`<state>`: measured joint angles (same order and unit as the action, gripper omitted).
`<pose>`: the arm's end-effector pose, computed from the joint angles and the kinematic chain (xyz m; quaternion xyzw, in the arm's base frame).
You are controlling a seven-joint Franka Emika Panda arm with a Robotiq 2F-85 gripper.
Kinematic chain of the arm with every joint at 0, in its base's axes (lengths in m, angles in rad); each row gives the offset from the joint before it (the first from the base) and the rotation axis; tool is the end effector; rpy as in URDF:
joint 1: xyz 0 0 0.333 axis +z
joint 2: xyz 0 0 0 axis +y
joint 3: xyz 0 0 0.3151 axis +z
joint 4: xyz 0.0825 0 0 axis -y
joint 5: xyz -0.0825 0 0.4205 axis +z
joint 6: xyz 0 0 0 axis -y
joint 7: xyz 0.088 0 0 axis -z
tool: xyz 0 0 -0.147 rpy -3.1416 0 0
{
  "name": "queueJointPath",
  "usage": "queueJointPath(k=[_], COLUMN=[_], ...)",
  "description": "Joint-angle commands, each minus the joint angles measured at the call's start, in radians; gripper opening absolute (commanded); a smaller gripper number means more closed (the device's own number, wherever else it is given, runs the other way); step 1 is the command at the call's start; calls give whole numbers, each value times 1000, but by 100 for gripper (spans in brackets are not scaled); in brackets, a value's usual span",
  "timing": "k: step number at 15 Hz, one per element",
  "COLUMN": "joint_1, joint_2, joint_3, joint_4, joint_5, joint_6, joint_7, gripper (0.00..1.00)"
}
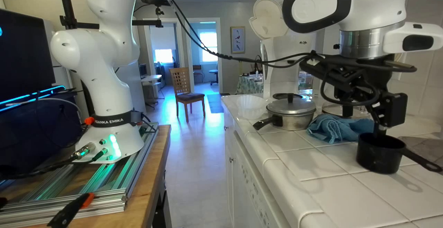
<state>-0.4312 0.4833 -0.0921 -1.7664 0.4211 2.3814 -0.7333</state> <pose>0.6220 -0.3370 0.2429 -0.9883 0.0316 -0.1329 0.0681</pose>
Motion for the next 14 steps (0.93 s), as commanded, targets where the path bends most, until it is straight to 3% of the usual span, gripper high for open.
queueJointPath(k=[1,2,5,14], joint_1=[-4,-3,6,9], joint_2=[24,26,26,44], joint_3=[6,5,-6,-8], joint_4=[33,34,30,34], joint_5=[-30,-33,-60,-167], joint_6=[5,6,-3,-24], joint_7=[20,22,44,101], gripper=[71,90,99,100])
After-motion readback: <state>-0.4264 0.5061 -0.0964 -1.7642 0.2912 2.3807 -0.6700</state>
